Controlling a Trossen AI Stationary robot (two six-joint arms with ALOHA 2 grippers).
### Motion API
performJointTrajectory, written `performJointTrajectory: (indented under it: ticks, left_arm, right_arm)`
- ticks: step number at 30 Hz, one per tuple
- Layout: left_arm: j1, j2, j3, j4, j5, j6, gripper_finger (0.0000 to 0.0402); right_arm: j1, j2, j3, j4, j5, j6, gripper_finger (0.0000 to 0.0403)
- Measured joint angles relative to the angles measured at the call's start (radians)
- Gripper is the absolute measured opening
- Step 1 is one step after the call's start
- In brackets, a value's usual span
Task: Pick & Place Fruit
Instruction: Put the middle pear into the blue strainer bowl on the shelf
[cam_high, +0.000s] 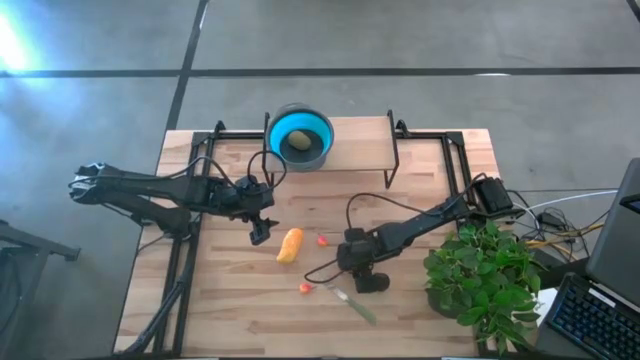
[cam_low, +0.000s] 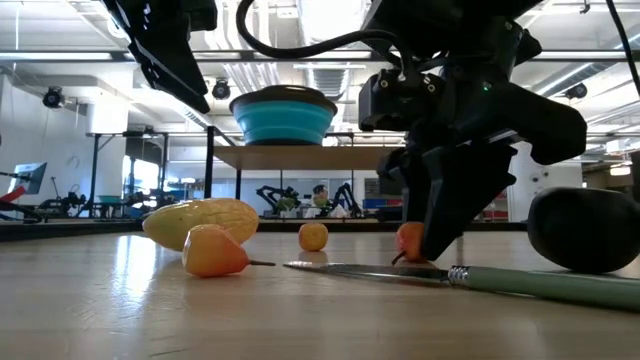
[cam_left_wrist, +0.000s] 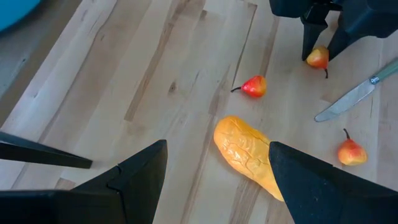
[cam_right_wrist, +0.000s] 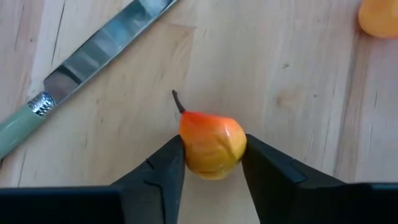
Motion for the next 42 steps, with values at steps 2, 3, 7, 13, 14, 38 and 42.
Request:
performJointTrajectory:
  ticks: [2, 3, 7, 13, 14, 38, 42]
  left_arm:
    - [0.0, 0.0, 0.0, 0.0, 0.0, 0.0, 0.0287]
    - [0.0, 0.0, 0.0, 0.0, 0.0, 0.0, 0.0287]
    - [0.0, 0.0, 0.0, 0.0, 0.0, 0.0, 0.0287]
    - [0.0, 0.0, 0.0, 0.0, 0.0, 0.0, 0.0287]
    - [0.0, 0.0, 0.0, 0.0, 0.0, 0.0, 0.0287]
    - [0.001, -0.064, 0.002, 0.002, -0.111, 0.035, 0.0286]
    - [0.001, -0.084, 0.002, 0.001, -0.127, 0.037, 0.0286]
  right_arm:
    - [0.0, 0.0, 0.0, 0.0, 0.0, 0.011, 0.0134]
    - [0.0, 0.0, 0.0, 0.0, 0.0, 0.014, 0.0131]
    - [0.0, 0.0, 0.0, 0.0, 0.0, 0.02, 0.0126]
    - [0.0, -0.012, -0.001, 0.0, -0.003, 0.038, 0.0115]
    - [0.0, -0.017, 0.001, 0.0, -0.004, 0.038, 0.0113]
    - [-0.106, -0.089, 0.289, 0.001, 0.001, -0.007, 0.0111]
    - [-0.133, -0.089, 0.329, 0.001, 0.001, -0.019, 0.0103]
